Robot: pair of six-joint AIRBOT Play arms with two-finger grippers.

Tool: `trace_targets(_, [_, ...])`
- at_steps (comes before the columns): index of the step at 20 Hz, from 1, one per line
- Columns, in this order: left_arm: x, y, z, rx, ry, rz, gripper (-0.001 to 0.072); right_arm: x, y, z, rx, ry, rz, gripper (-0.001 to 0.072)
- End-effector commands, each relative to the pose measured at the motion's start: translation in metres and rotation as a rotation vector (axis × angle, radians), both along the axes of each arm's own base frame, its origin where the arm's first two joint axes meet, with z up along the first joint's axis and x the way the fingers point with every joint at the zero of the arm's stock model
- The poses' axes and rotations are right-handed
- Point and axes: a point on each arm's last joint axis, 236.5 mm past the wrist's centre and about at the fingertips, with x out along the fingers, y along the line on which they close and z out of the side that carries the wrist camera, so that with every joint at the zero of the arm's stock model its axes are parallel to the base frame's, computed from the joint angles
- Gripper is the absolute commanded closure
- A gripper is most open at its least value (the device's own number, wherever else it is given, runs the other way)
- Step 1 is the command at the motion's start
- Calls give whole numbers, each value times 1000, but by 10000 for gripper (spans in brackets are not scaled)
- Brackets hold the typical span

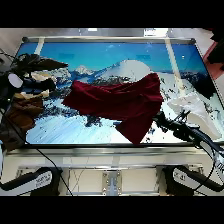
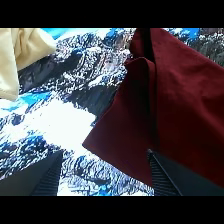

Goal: Fold the shirts.

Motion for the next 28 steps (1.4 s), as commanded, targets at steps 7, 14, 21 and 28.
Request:
trace_targets(7, [7,-51,-121,-625,295,373,108,4,23,52,67,-144,79,679])
trace_targets(14, [-30,27,-116,-783,376,423,107,7,26,75,83,-208,80,679])
trace_targets(21, [5,-8,-146,-854,323,362,107,10,26,80,106,-217,58,679])
trace_targets(28, [21,-25,-158,-789,282,355,248,12,26,83,118,-223,46,679])
